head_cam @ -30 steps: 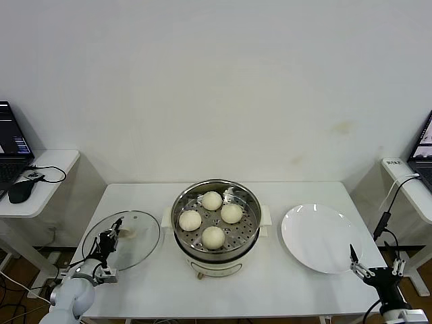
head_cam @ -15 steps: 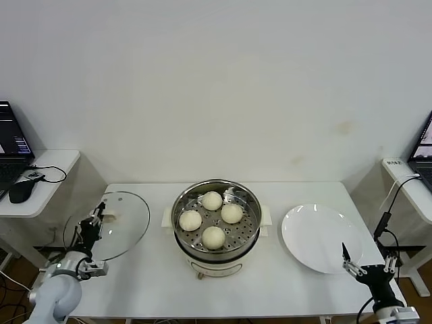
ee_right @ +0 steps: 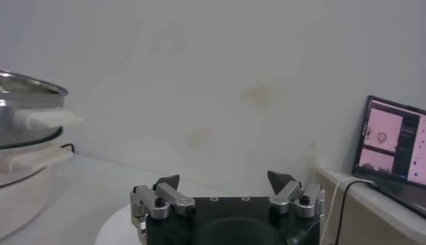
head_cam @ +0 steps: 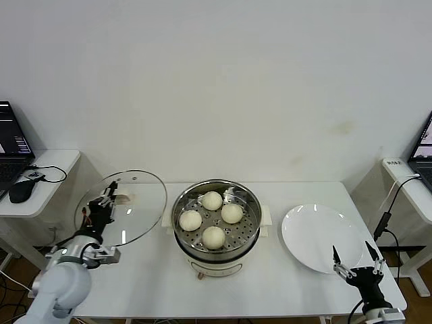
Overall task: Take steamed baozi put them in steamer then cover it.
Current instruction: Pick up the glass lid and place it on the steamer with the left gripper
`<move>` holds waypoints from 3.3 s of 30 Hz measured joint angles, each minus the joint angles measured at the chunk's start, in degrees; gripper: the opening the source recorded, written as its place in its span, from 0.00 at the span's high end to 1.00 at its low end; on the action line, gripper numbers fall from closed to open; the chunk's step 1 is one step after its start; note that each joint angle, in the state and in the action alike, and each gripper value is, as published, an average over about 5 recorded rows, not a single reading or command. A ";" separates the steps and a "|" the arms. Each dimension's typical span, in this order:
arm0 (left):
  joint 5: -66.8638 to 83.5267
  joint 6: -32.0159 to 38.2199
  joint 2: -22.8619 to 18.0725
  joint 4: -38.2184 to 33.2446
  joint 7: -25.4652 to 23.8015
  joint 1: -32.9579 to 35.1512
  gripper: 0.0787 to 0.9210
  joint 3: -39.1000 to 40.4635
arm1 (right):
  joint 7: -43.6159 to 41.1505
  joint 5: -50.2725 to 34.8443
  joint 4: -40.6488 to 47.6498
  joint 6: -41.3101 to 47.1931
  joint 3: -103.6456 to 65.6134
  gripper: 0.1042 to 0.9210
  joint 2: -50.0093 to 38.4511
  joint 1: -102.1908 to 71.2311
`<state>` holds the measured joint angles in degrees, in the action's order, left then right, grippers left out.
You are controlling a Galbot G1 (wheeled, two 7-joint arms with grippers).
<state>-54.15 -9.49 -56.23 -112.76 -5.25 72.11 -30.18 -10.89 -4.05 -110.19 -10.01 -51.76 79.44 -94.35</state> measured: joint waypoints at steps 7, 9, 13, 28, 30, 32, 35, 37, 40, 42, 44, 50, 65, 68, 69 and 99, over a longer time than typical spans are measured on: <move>-1.90 -4.10 -1.32 -1.61 -2.77 -3.50 0.93 8.39 | 1.41 4.05 0.94 -0.07 0.74 0.12 1.66 1.04; -3.50 -5.23 -2.19 -1.92 -3.91 -4.62 0.93 10.57 | 1.91 5.43 1.33 -0.16 1.13 0.12 2.26 1.36; -7.62 -7.22 -4.26 -2.79 -6.43 -6.40 0.93 13.72 | 2.93 8.47 2.29 -0.25 2.07 0.12 3.55 2.12; -21.98 -11.40 -15.10 -2.78 -12.73 -9.49 0.93 21.58 | 5.41 17.64 5.16 -0.66 4.68 0.12 7.14 3.85; -23.14 -11.75 -16.54 -2.29 -13.08 -10.22 0.93 22.40 | 5.52 18.35 5.34 -0.69 4.74 0.12 7.39 3.80; -24.20 -12.05 -17.87 -1.75 -13.38 -10.93 0.93 23.15 | 5.62 18.98 5.59 -0.72 4.80 0.12 7.63 3.82; -25.73 -12.35 -19.70 -0.84 -13.73 -11.90 0.93 24.18 | 5.77 19.76 6.02 -0.78 4.88 0.12 7.90 3.97; -26.74 -12.41 -20.85 -0.21 -13.94 -12.37 0.93 24.81 | 5.85 20.14 6.27 -0.83 4.94 0.12 8.00 4.09; -28.19 -12.45 -22.41 0.75 -14.24 -12.67 0.93 25.67 | 5.91 20.59 6.58 -0.86 5.03 0.12 8.10 4.19; -29.11 -12.45 -23.33 1.35 -14.37 -12.71 0.93 26.16 | 5.94 20.84 6.71 -0.87 5.09 0.12 8.14 4.22; -30.00 -12.40 -24.12 1.87 -14.43 -12.72 0.93 26.57 | 5.96 21.03 6.81 -0.88 5.15 0.12 8.16 4.23; -32.52 -12.11 -25.85 3.21 -14.49 -12.48 0.93 27.16 | 6.03 21.36 7.12 -1.11 5.31 0.12 8.16 4.22; -36.37 -11.21 -28.51 5.92 -14.06 -12.72 0.93 28.10 | 6.11 21.52 7.54 -1.43 5.97 0.12 8.21 3.97; -36.87 -10.96 -28.97 6.34 -13.90 -12.76 0.93 28.20 | 6.13 21.52 7.58 -1.46 6.00 0.12 8.19 4.00; -37.03 -10.90 -29.12 6.47 -13.87 -12.79 0.93 28.25 | 6.14 21.53 7.59 -1.46 6.03 0.12 8.20 4.03; -38.04 -10.12 -30.16 6.54 -14.38 -11.95 0.93 28.40 | 5.95 21.83 8.25 -1.53 6.62 0.12 8.03 4.10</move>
<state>-92.19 -19.61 -86.39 -106.22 -19.63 60.17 -1.78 -4.95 17.78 -101.94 -11.53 -45.14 87.47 -90.26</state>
